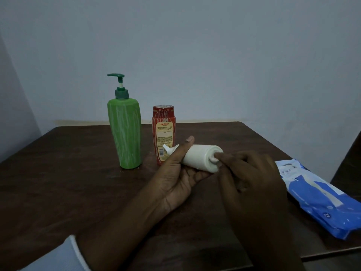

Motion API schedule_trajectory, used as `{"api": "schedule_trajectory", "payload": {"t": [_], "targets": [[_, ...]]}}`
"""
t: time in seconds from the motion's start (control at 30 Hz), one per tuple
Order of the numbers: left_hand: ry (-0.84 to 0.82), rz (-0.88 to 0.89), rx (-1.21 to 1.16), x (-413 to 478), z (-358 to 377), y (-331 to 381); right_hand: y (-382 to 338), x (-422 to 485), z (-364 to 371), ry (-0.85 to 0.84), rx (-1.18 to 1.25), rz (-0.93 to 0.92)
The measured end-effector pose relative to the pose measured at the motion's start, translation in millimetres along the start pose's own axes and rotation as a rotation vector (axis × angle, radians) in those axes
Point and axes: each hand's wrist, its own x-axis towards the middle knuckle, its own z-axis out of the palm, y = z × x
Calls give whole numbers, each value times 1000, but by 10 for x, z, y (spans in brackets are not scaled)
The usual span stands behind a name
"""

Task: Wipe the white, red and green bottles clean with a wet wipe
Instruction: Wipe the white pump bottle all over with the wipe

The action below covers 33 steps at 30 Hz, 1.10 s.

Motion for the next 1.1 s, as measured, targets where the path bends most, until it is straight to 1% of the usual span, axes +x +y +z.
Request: {"api": "schedule_trajectory", "payload": {"t": [0.03, 0.1, 0.17, 0.2, 0.27, 0.33, 0.4, 0.47, 0.6, 0.63, 0.73, 0.77, 0.8, 0.83, 0.93, 0.97, 1.0, 1.03, 1.1], "targets": [[3, -1, 1, -6, 3, -7, -4, -3, 4, 6, -19, 14], [19, -7, -14, -7, 2, -12, 4, 1, -3, -34, -20, -28], [29, -13, -44, -18, 10, -4, 13, 20, -34, -98, 49, -88], [29, -11, -53, -18, 16, 2, 14, 35, -52, -105, 115, -87], [15, -2, -47, -19, 30, 0, 11, 57, -82, -52, 280, -10], [-3, 6, -51, -49, 30, -2, 2, 48, -91, 73, 361, 69], [1, 1, -64, -42, 18, -9, -2, 48, -87, 177, 263, 82], [14, -7, -35, -28, 0, -30, -13, 24, -47, 175, 161, 51], [-22, -37, 11, -3, -47, -61, -48, -13, 32, 66, 158, -52], [-28, -42, 3, -2, -57, -47, -57, -6, 21, 4, 179, -80], [19, -63, -64, -30, -41, -5, -49, 22, -92, -264, 209, -121], [48, -64, -78, -26, -26, -8, -24, 26, -127, -321, 191, -128], [66, -52, -69, -25, -17, -11, -12, 31, -157, -339, 181, -120], [67, -34, -45, -26, -7, -16, 2, 31, -182, -302, 202, -92], [33, 12, -5, -40, 36, -17, 26, 43, -225, 11, 190, 1], [22, 18, -2, -42, 36, -24, 17, 49, -222, 89, 179, 46], [18, 22, 7, -46, 34, -31, 6, 61, -197, 115, 180, 70], [7, 21, 20, -48, 25, -37, -1, 57, -159, 100, 174, 55], [-35, 11, 54, -52, 1, -28, -51, 54, -107, -11, 201, -12]]}}
